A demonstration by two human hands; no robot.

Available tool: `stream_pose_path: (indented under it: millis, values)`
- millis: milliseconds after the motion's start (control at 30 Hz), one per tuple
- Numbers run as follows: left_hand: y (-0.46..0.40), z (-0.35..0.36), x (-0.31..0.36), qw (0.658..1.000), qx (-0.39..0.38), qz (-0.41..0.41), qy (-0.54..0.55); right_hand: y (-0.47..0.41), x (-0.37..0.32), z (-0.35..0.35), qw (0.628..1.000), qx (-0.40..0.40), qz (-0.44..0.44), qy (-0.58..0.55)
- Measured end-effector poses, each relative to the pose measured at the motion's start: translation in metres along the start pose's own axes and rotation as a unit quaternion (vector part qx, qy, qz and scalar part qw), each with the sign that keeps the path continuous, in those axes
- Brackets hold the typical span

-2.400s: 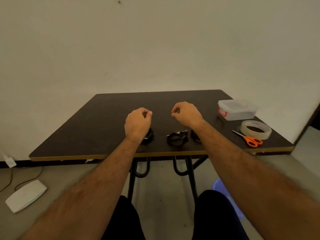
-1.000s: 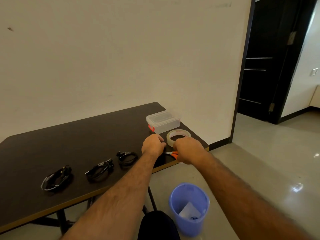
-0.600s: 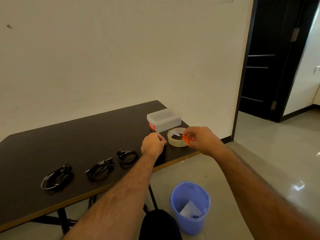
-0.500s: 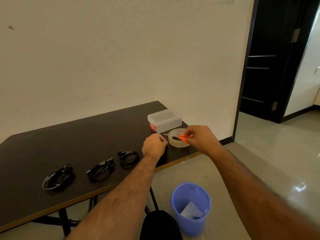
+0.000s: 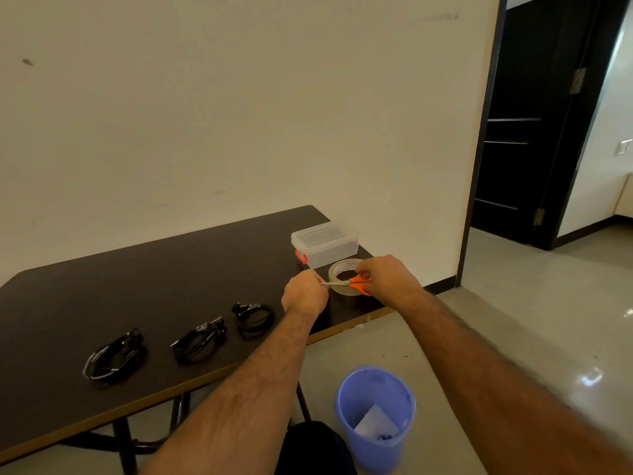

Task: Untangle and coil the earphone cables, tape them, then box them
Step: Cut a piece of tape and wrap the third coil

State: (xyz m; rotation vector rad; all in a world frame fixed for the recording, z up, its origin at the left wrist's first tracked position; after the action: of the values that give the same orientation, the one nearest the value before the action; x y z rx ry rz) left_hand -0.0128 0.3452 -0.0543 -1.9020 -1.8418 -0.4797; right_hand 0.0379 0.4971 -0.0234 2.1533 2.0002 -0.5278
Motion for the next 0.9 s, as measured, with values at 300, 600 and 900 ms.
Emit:
stream_pose_path:
  millis: [300,600,900]
  values:
    - [0.0,-0.004,0.002,0.999,-0.031,-0.032,-0.02,-0.009,0.008,0.001,0.999,0.002,0.017,-0.045]
    - [0.008,-0.021,-0.001,0.996,-0.075,-0.035,-0.034,-0.017,0.005,0.001,0.999,0.025,0.04,-0.008]
    - [0.01,-0.038,-0.015,0.992,-0.123,-0.03,-0.02,-0.02,-0.008,0.005,0.996,0.049,0.079,-0.001]
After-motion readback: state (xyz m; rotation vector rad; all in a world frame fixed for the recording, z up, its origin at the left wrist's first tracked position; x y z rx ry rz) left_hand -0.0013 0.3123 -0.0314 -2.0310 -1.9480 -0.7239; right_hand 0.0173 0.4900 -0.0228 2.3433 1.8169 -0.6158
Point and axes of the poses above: each hand's wrist, its own y-axis away from the middle knuckle, its own z-axis out of the palm, x = y × z, the point moved 1 cm from there along -y, towards the middle knuckle, and after that the axes turned 1 degree about x, right-handed, at the moved point
